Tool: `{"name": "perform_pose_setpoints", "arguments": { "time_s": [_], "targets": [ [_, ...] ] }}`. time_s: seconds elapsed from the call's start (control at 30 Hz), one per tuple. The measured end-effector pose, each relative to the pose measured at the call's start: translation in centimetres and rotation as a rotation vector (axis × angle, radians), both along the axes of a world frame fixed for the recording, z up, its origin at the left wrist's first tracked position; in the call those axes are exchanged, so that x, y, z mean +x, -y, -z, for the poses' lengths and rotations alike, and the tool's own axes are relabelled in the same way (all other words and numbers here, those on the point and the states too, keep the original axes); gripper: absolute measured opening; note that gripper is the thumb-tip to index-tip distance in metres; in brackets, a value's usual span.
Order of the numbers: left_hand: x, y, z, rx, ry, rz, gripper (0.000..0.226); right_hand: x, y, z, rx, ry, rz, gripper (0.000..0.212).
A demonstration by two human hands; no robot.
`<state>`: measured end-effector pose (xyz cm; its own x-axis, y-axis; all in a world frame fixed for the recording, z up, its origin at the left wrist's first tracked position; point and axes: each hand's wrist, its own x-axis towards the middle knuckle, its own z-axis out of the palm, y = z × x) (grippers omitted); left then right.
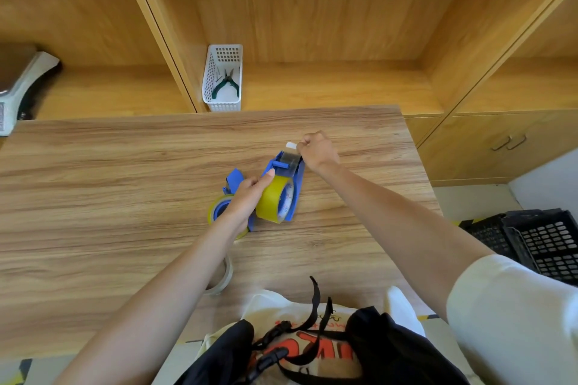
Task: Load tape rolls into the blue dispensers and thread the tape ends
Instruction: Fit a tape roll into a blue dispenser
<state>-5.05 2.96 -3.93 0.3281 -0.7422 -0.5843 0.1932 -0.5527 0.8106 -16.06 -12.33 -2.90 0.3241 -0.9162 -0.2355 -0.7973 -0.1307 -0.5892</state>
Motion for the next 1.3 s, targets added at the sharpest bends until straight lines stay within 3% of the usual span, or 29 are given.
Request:
{"name": "perform_pose_setpoints", "arguments": {
  "time_s": [0.2, 0.37, 0.5, 0.63, 0.7, 0.8, 0.93, 1.03, 1.13, 1.3],
  "targets": [
    [1.0, -1.1, 0.3, -0.115, -0.241, 0.110, 0.018, -1.0, 1.3, -0.8, -0.027, -0.046, 0.064, 0.029],
    [0.8, -1.8, 0.2, -0.092, -0.238, 0.076, 0.038, -1.4, 2.0, -0.4, 0.068, -0.033, 0.080, 0.031],
    [0.7, -2.0, 0.1, -0.101, -0.191, -0.004, 0.050, -1.9, 2.6, 0.3, 0.271, -0.050, 0.083, 0.011],
    [1.1, -2.2, 0.4, -0.104, -0.146, -0.052, 0.051, -3.1, 2.4, -0.5, 0.509, 0.018, 0.062, 0.024],
    [1.1, -2.2, 0.2, -0.107, -0.139, -0.073, 0.045, -3.3, 2.2, -0.9, 0.560, -0.009, 0.017, 0.022],
    [1.0, -2.0, 0.2, -0.119, -0.144, -0.066, 0.057, -3.2, 1.7, -1.0, 0.601, -0.011, -0.016, 0.017],
    [1.2, -2.0, 0.1, -0.120, -0.114, -0.061, 0.048, -3.1, 1.3, -0.9, 0.598, 0.066, -0.014, 0.004],
    [1.3, -1.9, 0.5, -0.126, -0.082, -0.089, 0.038, -2.8, 1.0, -0.6, 0.545, 0.167, -0.020, 0.014],
    [1.2, -1.6, 0.6, -0.119, -0.078, -0.107, 0.044, -2.4, 0.4, -0.3, 0.472, 0.269, 0.013, 0.018],
    [0.8, -0.8, 0.4, -0.114, -0.148, -0.142, 0.056, -2.1, -0.8, 0.4, 0.525, 0.449, 0.134, 0.026]
  ]
}}
